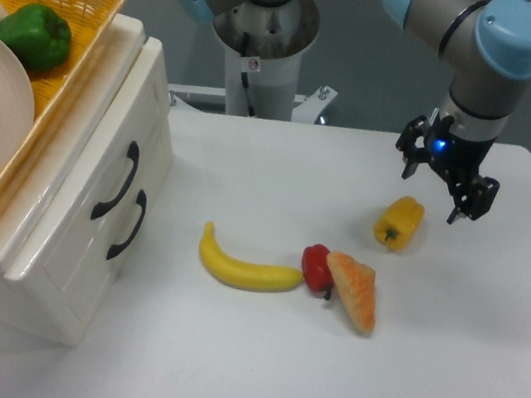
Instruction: Slide open the top white drawer
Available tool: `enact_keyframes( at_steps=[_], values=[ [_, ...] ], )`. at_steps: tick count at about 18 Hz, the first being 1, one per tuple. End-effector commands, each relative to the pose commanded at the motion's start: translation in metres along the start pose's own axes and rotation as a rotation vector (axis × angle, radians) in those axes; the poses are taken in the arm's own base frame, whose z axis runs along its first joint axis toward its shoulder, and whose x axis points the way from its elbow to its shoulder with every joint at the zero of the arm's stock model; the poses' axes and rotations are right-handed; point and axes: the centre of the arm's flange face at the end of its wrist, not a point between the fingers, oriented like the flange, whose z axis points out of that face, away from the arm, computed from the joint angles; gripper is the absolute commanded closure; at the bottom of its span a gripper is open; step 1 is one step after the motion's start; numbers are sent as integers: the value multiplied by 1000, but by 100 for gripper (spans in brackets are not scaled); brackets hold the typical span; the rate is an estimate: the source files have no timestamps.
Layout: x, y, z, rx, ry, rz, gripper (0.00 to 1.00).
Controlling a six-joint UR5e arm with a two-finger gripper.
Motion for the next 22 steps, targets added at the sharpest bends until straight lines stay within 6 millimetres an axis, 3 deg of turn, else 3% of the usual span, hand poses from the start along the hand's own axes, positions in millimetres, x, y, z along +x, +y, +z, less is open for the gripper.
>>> enact_keyframes(
  at_steps=[8, 10, 13, 16, 22],
  values=[
    [1, -2, 3, 3, 8, 1, 0],
    [9, -1, 17, 3, 41, -17, 0],
    [12, -1, 23, 5, 54, -96, 0],
    [16, -15, 26, 4, 61, -167, 0],
    [16, -18, 24, 7, 56, -184, 0]
  ],
)
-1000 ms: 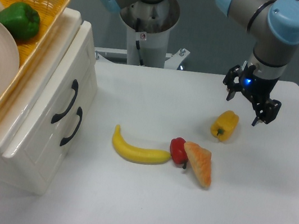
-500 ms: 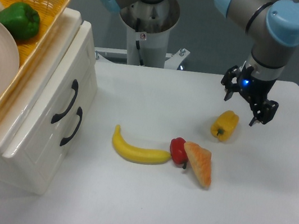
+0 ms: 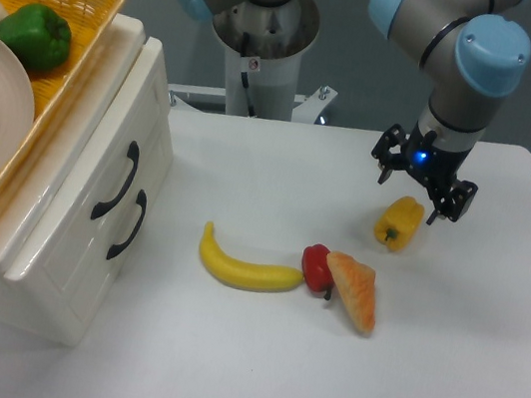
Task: Slide open the top white drawer
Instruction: 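Move the gripper toward the upper drawer handle of the white cabinet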
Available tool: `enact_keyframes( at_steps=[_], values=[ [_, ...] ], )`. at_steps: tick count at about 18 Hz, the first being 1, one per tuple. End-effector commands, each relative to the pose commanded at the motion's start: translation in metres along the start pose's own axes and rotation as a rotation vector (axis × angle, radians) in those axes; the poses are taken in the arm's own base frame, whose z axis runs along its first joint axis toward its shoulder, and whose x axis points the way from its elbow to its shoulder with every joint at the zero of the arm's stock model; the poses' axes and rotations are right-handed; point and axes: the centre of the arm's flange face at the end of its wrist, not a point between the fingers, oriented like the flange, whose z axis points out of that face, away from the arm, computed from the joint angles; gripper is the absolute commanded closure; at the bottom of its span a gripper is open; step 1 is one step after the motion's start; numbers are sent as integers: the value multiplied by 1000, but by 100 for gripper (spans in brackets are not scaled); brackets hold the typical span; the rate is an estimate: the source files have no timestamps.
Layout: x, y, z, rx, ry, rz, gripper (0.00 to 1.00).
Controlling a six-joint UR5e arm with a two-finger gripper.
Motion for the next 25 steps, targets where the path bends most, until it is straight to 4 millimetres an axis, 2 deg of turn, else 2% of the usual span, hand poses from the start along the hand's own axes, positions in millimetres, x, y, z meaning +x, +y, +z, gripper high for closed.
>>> enact_keyframes(
  at_steps=[3, 5, 8, 15, 25],
  values=[
    [4, -9, 0, 5, 1, -83, 0],
    [10, -23, 2, 40, 19, -141, 0],
    [12, -28, 5, 52, 37, -198, 0],
    [39, -65, 13, 27, 84, -334, 0],
    [76, -101, 13, -1, 209, -502, 0]
  ],
)
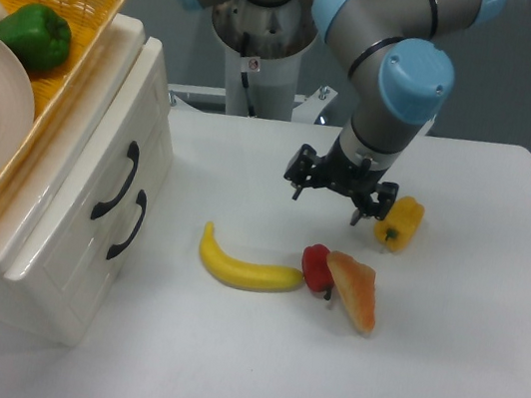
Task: Slide open the top white drawer
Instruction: 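Move the gripper toward the upper drawer handle of the white cabinet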
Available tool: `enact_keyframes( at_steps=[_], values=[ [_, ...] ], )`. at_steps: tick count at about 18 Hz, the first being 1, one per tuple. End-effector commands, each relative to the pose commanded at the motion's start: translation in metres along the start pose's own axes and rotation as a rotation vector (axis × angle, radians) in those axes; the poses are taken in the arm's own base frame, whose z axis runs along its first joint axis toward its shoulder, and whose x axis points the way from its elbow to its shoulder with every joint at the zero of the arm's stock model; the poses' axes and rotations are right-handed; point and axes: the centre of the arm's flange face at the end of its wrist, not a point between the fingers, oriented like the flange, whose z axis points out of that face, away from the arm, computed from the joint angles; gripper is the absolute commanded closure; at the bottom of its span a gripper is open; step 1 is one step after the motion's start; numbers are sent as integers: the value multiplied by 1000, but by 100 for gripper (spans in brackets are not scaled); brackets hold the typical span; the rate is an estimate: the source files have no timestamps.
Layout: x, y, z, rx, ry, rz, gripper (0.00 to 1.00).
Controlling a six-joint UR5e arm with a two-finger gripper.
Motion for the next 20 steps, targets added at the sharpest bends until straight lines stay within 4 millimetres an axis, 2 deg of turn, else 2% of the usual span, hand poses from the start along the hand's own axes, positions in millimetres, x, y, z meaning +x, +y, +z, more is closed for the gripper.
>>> enact_keyframes(
  at_steps=[7, 16, 20],
  values=[
    [37, -23, -6, 43, 59, -64, 0],
    [100, -45, 14, 26, 115, -65, 0],
    [113, -48, 14, 50, 174, -57, 0]
  ],
)
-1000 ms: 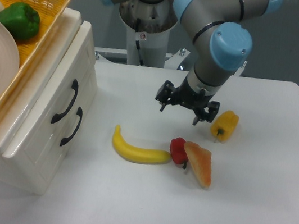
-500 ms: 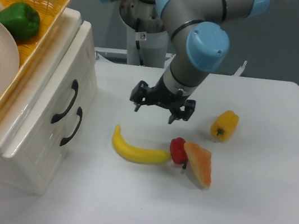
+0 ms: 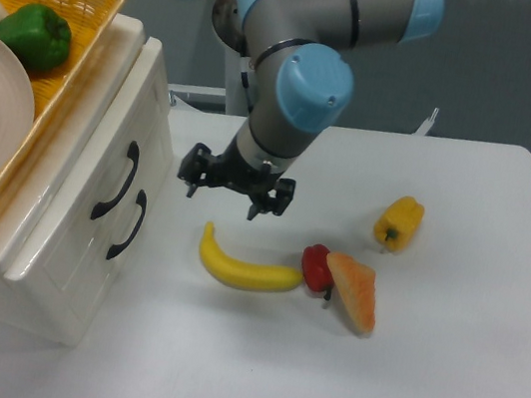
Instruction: Slide open the top white drawer
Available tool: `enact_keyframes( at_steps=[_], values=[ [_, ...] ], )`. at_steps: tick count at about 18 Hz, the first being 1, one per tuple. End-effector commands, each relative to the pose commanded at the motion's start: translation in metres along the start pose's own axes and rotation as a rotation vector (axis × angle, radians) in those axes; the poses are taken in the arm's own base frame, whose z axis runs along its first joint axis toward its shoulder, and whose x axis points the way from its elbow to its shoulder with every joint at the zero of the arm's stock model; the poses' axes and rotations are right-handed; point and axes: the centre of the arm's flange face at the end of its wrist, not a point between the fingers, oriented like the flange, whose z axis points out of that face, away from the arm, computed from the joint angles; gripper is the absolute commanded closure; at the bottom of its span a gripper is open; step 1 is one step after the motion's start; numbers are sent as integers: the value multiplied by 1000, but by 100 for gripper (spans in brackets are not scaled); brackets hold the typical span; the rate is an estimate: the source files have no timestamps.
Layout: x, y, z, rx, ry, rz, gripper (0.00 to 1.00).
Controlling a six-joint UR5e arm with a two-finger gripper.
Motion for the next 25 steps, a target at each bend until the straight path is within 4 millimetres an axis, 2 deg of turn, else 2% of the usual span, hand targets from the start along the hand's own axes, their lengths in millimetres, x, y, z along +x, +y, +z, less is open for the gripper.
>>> enact_keyframes(
  at_steps=[13, 17, 25],
  values=[
    [14, -1, 9, -11, 75, 2, 0],
    [21, -6, 23, -32, 80, 21, 0],
    [30, -8, 21, -31, 79, 35, 0]
  ],
)
